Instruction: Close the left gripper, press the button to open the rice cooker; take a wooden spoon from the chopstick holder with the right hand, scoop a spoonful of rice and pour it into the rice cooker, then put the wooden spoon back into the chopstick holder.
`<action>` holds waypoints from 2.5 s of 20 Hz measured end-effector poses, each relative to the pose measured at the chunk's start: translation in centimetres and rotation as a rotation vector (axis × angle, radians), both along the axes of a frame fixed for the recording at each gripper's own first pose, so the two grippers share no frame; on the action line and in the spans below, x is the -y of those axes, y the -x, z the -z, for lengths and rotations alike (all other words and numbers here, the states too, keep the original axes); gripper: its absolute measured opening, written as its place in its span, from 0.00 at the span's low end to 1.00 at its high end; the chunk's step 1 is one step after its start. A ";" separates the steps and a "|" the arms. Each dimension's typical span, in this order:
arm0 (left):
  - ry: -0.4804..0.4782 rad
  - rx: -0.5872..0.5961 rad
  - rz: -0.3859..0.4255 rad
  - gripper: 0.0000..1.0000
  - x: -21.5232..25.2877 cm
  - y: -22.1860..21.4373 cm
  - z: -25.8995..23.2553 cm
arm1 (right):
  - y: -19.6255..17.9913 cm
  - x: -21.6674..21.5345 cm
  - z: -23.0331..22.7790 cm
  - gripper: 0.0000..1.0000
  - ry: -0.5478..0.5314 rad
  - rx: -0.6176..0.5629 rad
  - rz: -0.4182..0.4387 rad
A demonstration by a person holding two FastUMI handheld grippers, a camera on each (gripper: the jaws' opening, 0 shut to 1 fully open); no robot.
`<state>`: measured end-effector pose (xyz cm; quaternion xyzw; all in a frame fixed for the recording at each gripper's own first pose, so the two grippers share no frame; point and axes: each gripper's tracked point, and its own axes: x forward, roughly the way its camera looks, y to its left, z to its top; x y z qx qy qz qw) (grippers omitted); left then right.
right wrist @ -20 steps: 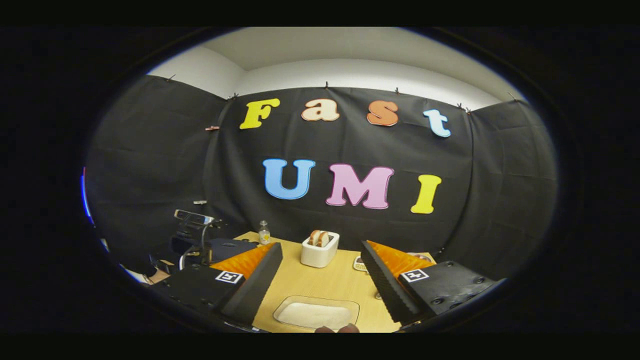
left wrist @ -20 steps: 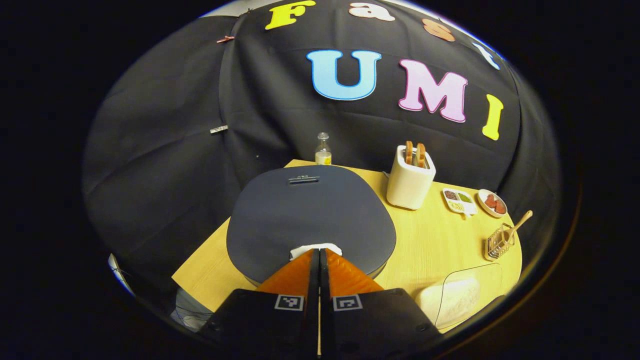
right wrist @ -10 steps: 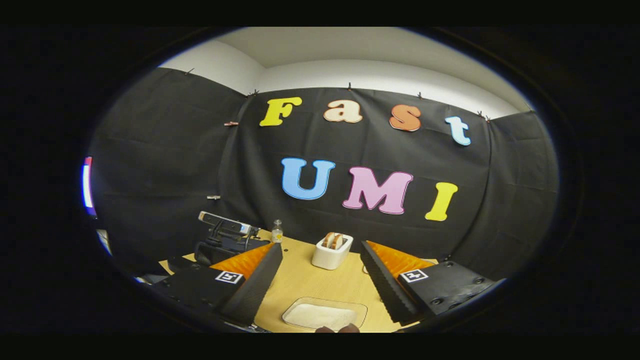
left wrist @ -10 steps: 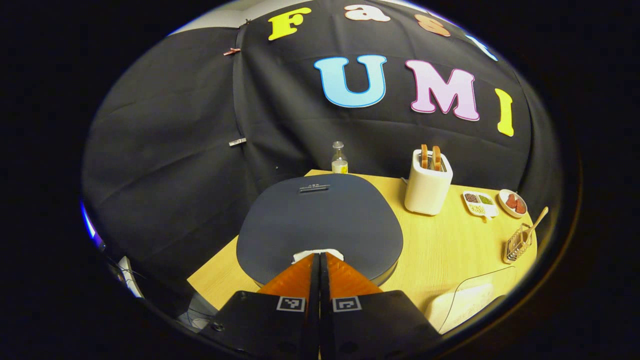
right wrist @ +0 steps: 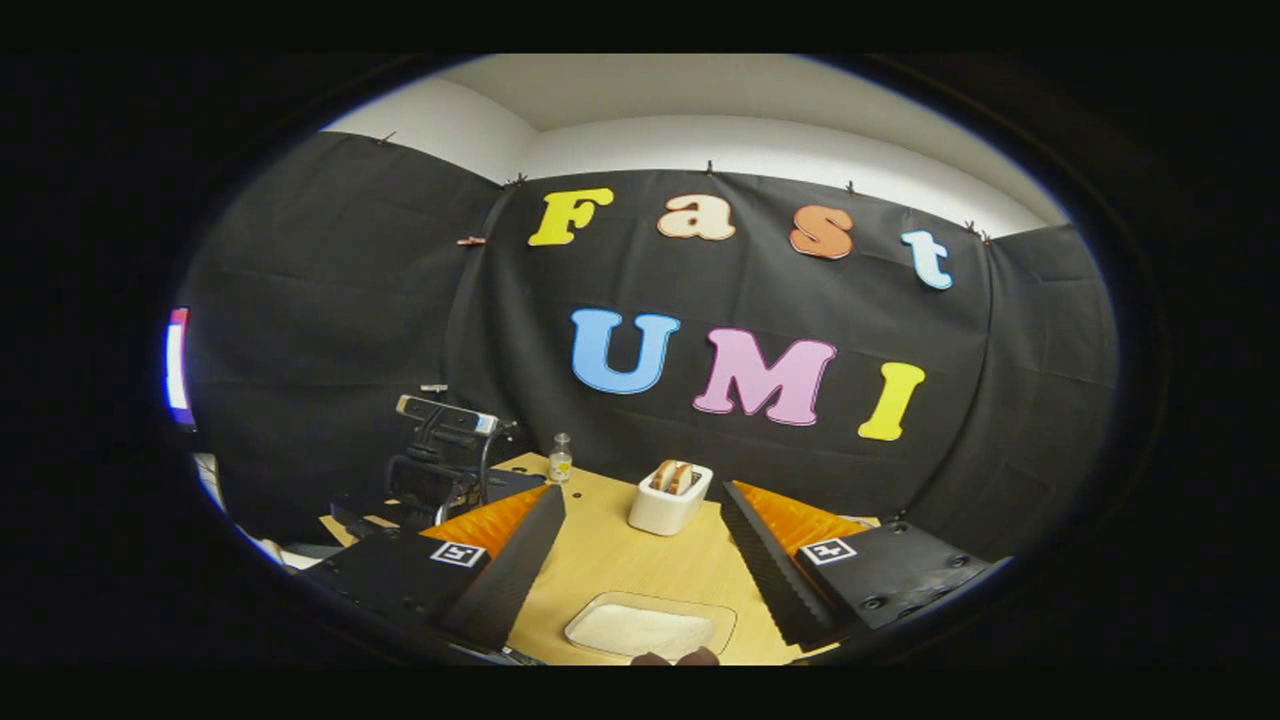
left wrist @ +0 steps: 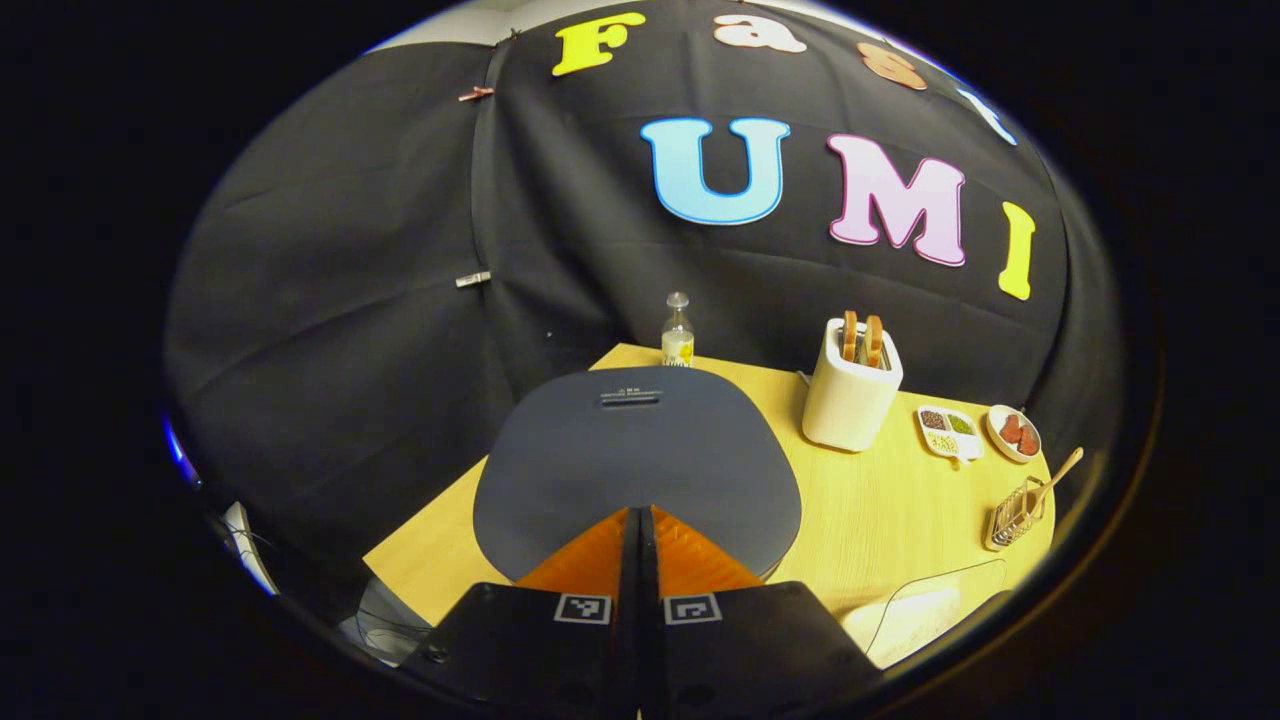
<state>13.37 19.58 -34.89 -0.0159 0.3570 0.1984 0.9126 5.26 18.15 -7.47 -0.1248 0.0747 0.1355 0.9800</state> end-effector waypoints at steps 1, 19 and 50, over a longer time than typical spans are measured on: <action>0.015 -0.022 -0.005 0.05 0.0 0.3 0.6 | -0.1 0.1 -0.2 0.98 0.001 0.006 0.000; -0.083 0.241 0.008 0.05 -1.2 -2.9 -11.7 | -1.8 3.6 -0.6 0.98 -0.066 0.025 0.061; -0.056 0.462 0.218 0.51 6.5 1.5 -19.4 | -5.8 20.9 4.9 0.98 -0.098 -0.012 0.297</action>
